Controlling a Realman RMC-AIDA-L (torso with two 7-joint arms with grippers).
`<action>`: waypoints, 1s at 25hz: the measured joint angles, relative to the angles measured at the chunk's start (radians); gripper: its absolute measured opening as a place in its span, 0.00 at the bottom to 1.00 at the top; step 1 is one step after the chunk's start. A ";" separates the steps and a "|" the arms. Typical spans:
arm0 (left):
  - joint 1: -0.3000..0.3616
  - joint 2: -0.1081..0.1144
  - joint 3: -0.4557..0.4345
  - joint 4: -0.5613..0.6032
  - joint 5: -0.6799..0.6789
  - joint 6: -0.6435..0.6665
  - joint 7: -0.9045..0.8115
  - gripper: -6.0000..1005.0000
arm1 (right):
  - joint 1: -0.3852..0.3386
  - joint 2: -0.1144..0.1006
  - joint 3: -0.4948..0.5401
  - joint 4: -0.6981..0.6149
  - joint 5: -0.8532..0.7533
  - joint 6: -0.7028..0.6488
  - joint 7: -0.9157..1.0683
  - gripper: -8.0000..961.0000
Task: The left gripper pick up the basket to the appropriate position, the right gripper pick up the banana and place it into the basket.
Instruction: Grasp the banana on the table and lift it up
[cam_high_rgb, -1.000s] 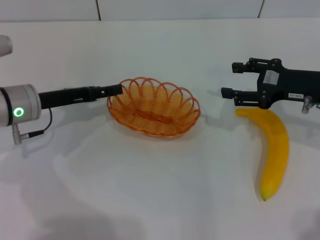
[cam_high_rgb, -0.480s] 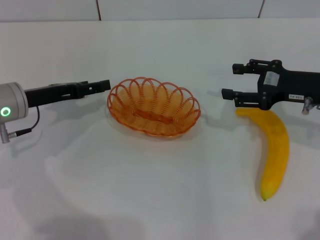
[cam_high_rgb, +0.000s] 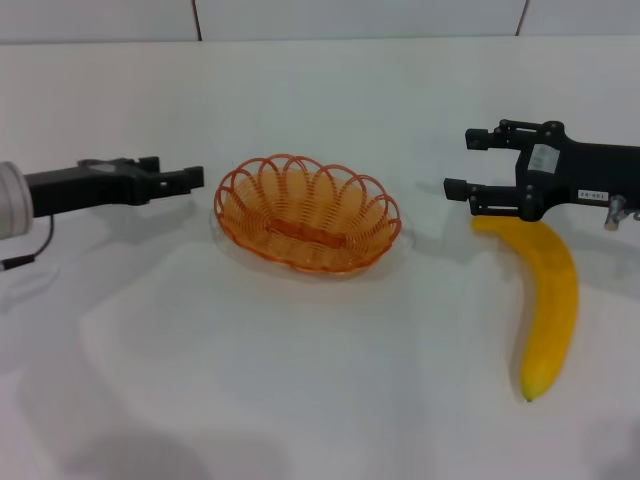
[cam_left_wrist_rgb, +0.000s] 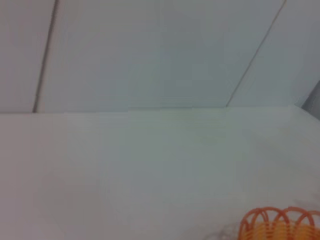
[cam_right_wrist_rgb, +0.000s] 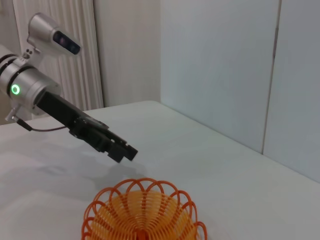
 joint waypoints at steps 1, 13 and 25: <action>0.007 0.000 0.000 0.013 -0.002 0.000 0.009 0.88 | 0.000 0.000 0.000 0.000 0.000 0.000 0.000 0.80; 0.031 -0.007 0.001 0.024 -0.086 0.034 0.220 0.88 | -0.003 0.005 0.000 0.001 0.000 0.011 0.000 0.79; 0.047 -0.001 -0.001 0.029 -0.113 0.183 0.376 0.88 | -0.009 0.008 0.000 0.000 0.000 0.011 0.000 0.80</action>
